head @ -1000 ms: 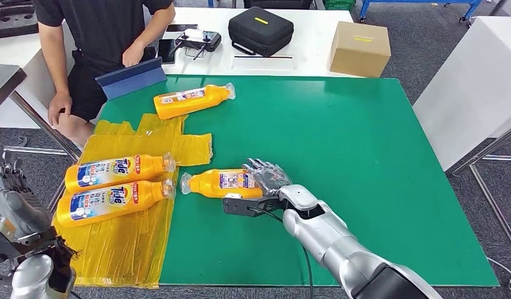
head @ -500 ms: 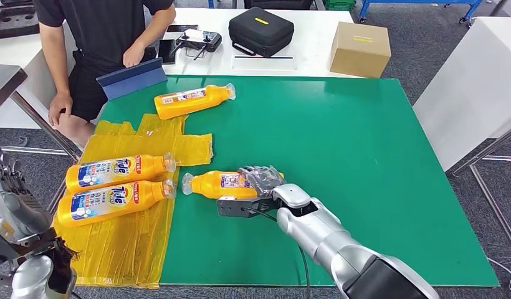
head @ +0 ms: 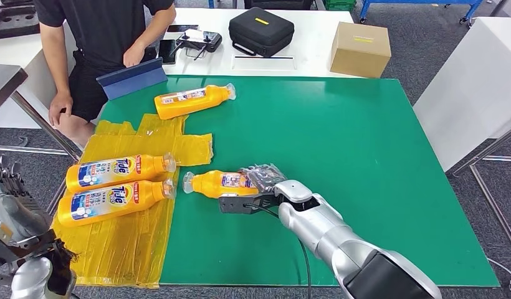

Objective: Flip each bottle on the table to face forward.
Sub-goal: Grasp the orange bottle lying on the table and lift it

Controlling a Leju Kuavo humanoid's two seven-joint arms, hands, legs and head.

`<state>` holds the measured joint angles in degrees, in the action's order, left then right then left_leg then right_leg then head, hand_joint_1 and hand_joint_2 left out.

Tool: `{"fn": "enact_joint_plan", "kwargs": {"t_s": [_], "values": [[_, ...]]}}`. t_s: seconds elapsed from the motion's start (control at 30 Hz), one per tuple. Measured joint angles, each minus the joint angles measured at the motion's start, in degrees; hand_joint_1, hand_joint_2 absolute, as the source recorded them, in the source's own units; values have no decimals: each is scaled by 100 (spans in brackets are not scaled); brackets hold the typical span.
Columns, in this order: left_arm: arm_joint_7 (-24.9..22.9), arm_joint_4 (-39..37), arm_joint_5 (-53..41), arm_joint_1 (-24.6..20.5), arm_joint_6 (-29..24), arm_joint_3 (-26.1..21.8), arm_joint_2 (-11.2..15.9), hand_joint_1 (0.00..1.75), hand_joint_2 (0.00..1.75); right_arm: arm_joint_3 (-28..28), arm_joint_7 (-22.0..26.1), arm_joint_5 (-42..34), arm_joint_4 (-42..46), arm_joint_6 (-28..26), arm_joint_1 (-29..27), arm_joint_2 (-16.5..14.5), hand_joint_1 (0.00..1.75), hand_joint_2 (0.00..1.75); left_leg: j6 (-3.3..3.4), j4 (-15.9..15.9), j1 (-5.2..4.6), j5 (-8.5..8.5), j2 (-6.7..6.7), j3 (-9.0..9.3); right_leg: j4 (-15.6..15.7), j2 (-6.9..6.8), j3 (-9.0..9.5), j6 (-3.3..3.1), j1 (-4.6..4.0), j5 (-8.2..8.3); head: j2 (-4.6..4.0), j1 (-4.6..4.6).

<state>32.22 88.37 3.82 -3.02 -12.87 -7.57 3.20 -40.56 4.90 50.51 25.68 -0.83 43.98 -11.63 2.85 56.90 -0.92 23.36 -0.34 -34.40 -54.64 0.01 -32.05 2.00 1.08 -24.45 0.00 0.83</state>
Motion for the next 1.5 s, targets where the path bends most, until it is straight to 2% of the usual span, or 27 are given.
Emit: {"fn": "enact_joint_plan", "kwargs": {"t_s": [0.27, 0.43, 0.53, 0.63, 0.73, 0.87, 1.0, 1.17, 1.3, 1.5], "values": [[9, 17, 68, 81, 4, -27, 1, 0, 0, -13, 93, -148, -29, -87, 19, 19, 175, 175, 0, 0, -1, 0, -1, 0, 0, 0, 2, 0, 0, 0, 0, -1], [-297, 96, 372, 307, 383, -30, -2, 0, 0, 32, 239, -631, 154, -228, 7, 131, 175, 175, 0, 1, -2, 0, 1, -5, 0, 0, -2, 1, 1, 1, 0, -1], [-563, 117, 635, 436, 767, 41, -37, 0, 0, 231, 279, -1056, 718, -133, -56, 290, 172, 175, 0, 2, -2, 0, 2, -8, 0, 0, -7, 1, 1, 1, 0, 0], [-681, 120, 773, 536, 1017, 240, -116, 0, 0, 547, 411, -1590, 1642, 229, -211, 484, 170, 175, 0, 3, -3, 0, -1, -11, 1, -1, -8, 1, 1, 1, 0, 1], [-699, 162, 867, 633, 1125, 553, -243, 0, 0, 812, 580, -2030, 2713, 473, -465, 620, 171, 175, 1, 3, -4, 1, 0, -17, 1, -1, -10, 1, 1, 1, 0, -1], [-681, 265, 1050, 696, 1174, 1003, -432, 0, 0, 879, 609, -2262, 3769, 597, -720, 683, 170, 175, 1, 2, -4, 2, -1, -19, 2, -1, -14, 1, 1, 0, 0, 0], [-714, 358, 1226, 683, 1222, 1386, -541, 0, 0, 868, 607, -2522, 4344, 596, -845, 679, 168, 175, 1, 2, -3, 2, -1, -18, 2, -1, -15, 1, 1, 0, 0, -1], [-743, 420, 1375, 572, 1230, 1729, -592, 0, 0, 817, 571, -2739, 4573, 599, -896, 554, 170, 175, 1, 2, -2, 1, 0, -16, 0, 0, -13, 1, -1, 1, 0, -1], [-743, 424, 1464, 409, 1241, 1949, -610, 0, 175, 731, 507, -2818, 4350, 556, -820, 304, 170, 175, 0, 1, -1, 0, 1, -17, -6, 0, -12, 1, -1, 1, 0, -2], [-820, 383, 1608, 87, 1325, 2278, -693, 0, 175, 482, 457, -2859, 3335, 372, -488, -247, 171, 175, 0, 1, -1, -1, 1, -17, -7, -1, -13, 1, -1, 1, 0, -1]]}}
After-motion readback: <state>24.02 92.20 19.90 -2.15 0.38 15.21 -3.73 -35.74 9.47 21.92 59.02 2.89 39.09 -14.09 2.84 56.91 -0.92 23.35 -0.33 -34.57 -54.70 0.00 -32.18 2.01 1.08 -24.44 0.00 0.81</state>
